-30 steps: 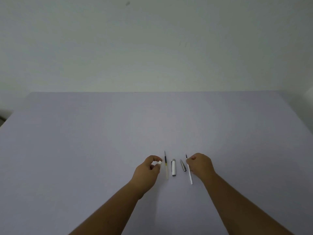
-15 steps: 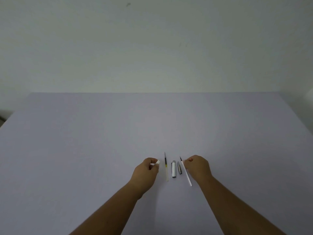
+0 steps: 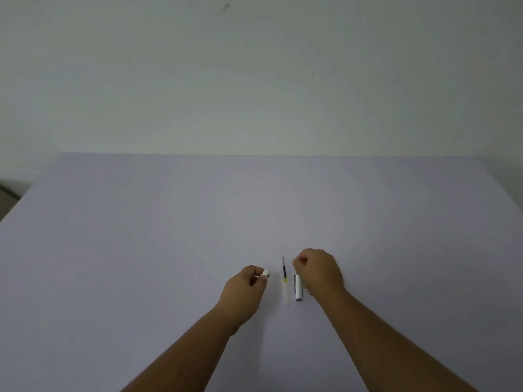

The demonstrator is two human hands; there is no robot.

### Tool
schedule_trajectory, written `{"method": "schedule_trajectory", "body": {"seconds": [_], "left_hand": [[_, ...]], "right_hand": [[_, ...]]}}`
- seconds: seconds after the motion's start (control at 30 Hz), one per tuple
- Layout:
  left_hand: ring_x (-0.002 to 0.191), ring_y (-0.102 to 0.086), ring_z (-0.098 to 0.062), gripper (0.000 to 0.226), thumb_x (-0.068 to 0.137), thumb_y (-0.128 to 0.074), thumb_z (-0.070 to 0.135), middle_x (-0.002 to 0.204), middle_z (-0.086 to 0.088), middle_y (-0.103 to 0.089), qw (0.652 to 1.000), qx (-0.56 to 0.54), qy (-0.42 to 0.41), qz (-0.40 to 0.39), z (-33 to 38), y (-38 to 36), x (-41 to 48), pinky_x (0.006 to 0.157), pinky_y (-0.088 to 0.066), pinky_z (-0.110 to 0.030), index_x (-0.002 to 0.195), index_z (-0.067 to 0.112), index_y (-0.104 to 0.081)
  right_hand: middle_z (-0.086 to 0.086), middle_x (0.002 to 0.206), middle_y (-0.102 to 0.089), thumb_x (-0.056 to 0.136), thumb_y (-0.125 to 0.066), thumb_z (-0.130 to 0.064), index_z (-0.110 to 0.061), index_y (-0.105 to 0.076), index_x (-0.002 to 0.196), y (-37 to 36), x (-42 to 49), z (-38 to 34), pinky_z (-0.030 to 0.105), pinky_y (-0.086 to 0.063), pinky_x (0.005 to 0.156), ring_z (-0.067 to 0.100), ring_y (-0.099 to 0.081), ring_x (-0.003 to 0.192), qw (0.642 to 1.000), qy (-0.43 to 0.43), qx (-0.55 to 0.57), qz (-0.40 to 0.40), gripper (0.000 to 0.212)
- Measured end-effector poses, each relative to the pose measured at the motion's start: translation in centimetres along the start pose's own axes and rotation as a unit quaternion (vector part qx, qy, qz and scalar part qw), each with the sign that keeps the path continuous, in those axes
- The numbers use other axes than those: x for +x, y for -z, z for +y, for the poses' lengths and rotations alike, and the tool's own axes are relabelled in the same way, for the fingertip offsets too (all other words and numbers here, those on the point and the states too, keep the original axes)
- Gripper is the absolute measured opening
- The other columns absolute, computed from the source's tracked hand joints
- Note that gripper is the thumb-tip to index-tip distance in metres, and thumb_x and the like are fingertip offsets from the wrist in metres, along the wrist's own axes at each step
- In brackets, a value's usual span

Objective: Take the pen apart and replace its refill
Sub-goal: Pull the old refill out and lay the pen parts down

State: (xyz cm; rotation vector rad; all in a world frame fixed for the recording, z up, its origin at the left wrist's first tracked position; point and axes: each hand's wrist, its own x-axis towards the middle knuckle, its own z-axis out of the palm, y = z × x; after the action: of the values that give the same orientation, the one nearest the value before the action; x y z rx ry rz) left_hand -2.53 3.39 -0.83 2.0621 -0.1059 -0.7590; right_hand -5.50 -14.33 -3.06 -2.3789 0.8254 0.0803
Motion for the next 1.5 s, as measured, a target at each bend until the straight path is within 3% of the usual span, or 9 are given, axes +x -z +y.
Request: {"method": "schedule_trajectory", "body": {"seconds": [0.27,0.37,0.5,0.6,0.7,0.83,1.07,1.2,1.5], "left_hand": [[0.079,-0.059,-0.010,0.015,0.092,-0.048,0.041,0.087,0.009,-0.061,1.000,0.021,-0.002,0.009,-0.7,1.5,-0.3,0.057,-0.041,-0.017,0.098,0.032,-0.059],[0.078,-0.058,-0.008,0.014,0.092,-0.048,0.041,0.089,0.010,-0.061,0.999,0.031,0.001,0.011,-1.0,2.0,-0.3,0.056,-0.040,-0.016,0.098,0.034,-0.059],[0.076,-0.057,-0.008,0.010,0.092,-0.049,0.039,0.089,0.010,-0.061,0.999,0.034,0.000,0.003,-1.0,2.5,-0.4,0.055,-0.040,-0.016,0.093,0.036,-0.059],[0.075,-0.055,-0.005,0.008,0.092,-0.050,0.038,0.089,0.014,-0.060,0.999,0.038,0.002,0.001,-0.8,2.4,-0.3,0.052,-0.039,-0.015,0.088,0.040,-0.057],[0.073,-0.056,-0.007,0.010,0.091,-0.051,0.036,0.088,0.012,-0.062,0.999,0.036,-0.004,-0.003,-0.5,2.1,-0.3,0.053,-0.042,-0.017,0.085,0.041,-0.057],[0.073,-0.057,-0.010,0.011,0.091,-0.051,0.035,0.084,0.009,-0.062,0.999,0.040,-0.015,-0.011,0.0,1.4,-0.2,0.056,-0.043,-0.018,0.083,0.040,-0.056],[0.068,-0.052,-0.009,0.010,0.091,-0.052,0.034,0.079,0.010,-0.060,0.999,0.021,-0.030,-0.013,0.7,0.7,-0.6,0.055,-0.040,-0.019,0.084,0.037,-0.058],[0.068,-0.052,-0.010,0.013,0.092,-0.051,0.032,0.081,0.008,-0.060,0.999,0.020,-0.033,-0.015,1.0,0.5,-1.0,0.055,-0.041,-0.019,0.083,0.037,-0.057],[0.068,-0.052,-0.010,0.011,0.092,-0.051,0.031,0.080,0.008,-0.060,0.999,0.019,-0.033,-0.008,1.2,0.6,-1.2,0.055,-0.041,-0.019,0.084,0.034,-0.058]], "right_hand": [[0.006,0.110,-0.065,0.091,-0.046,-0.032,-0.013,-0.063,0.104,-3.1,1.0,-3.2,0.033,-0.043,0.082,0.026,-0.050,0.109,0.967,0.050,-0.246,-0.043,0.028],[0.007,0.103,-0.067,0.089,-0.047,-0.031,-0.012,-0.064,0.097,-3.2,0.7,-3.9,0.031,-0.040,0.073,0.027,-0.053,0.104,0.980,0.008,-0.188,-0.061,0.027],[-0.001,0.060,-0.056,0.082,-0.052,-0.030,-0.017,-0.055,0.063,-1.4,0.4,-4.4,0.027,-0.037,0.056,0.020,-0.052,0.065,0.997,-0.033,0.055,-0.041,0.023],[-0.004,0.058,-0.057,0.082,-0.056,-0.024,-0.020,-0.060,0.057,0.4,0.0,-4.7,0.026,-0.036,0.051,0.014,-0.047,0.054,0.958,-0.064,0.278,-0.012,0.025],[-0.006,0.067,-0.066,0.082,-0.058,-0.023,-0.024,-0.064,0.057,1.4,-1.0,-4.7,0.028,-0.039,0.058,0.010,-0.047,0.056,0.926,-0.083,0.369,-0.002,0.025],[-0.010,0.073,-0.070,0.084,-0.058,-0.026,-0.024,-0.067,0.063,1.9,-2.0,-4.4,0.029,-0.043,0.064,0.010,-0.052,0.066,0.910,-0.092,0.404,-0.001,0.023],[-0.012,0.070,-0.070,0.085,-0.058,-0.027,-0.023,-0.067,0.070,2.6,-2.7,-3.3,0.017,-0.043,0.038,0.001,-0.050,0.043,0.886,-0.110,0.450,0.021,0.018],[-0.011,0.072,-0.069,0.084,-0.058,-0.024,-0.023,-0.066,0.067,3.2,-2.3,-2.5,0.029,-0.042,0.063,0.008,-0.048,0.059,0.886,-0.105,0.447,0.058,0.020],[-0.006,0.075,-0.071,0.084,-0.058,-0.024,-0.023,-0.068,0.065,2.9,-2.4,-1.9,0.029,-0.041,0.066,0.009,-0.046,0.060,0.891,-0.090,0.443,0.038,0.022]]}}
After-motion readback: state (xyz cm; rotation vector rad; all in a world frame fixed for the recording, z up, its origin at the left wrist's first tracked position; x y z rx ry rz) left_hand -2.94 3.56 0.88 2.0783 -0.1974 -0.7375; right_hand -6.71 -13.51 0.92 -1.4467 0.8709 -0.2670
